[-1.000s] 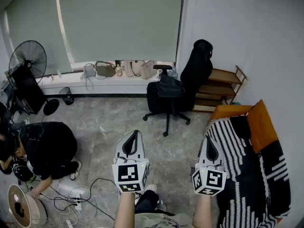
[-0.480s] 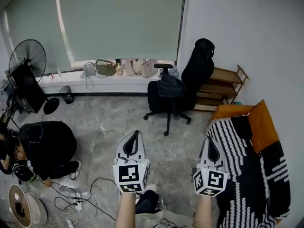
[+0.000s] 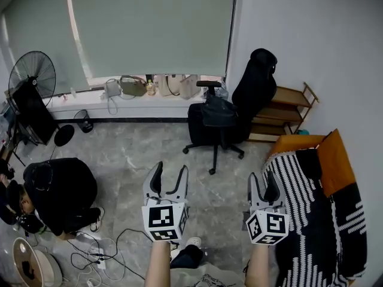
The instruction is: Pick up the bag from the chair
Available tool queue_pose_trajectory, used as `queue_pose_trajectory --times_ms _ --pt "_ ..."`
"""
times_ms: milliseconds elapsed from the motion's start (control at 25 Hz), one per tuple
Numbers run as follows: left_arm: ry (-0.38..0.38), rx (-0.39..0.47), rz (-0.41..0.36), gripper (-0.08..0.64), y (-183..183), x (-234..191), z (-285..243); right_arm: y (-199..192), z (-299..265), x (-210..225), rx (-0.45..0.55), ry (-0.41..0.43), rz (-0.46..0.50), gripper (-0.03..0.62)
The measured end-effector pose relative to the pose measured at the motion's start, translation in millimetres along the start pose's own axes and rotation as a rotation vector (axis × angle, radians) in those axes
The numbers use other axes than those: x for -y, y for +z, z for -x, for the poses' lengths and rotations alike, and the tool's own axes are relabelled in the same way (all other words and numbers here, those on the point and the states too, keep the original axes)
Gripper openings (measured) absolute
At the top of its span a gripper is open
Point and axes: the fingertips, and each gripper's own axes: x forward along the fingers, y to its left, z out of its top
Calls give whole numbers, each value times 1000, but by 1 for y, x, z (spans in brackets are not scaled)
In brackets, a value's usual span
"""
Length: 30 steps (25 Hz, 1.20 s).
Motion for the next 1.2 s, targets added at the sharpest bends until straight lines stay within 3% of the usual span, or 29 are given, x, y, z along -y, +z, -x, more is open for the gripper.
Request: queue_pose_trajectory --times_ms 160,560,880,1200 --pt "-9 0 -1 264 2 -25 -43 -5 -49 -9 -3 14 -13 268" --pt "-52 -23 -21 264 -9 -68 -118 -19 -125 -27 -17 -7 -10 278" --pt "-62 -52 -14 264 -25 -73 -181 -38 -185 -11 -55 -12 3 278" --pt "-30 -64 -35 258 -34 -77 -288 -51 -299 25 -64 30 4 278"
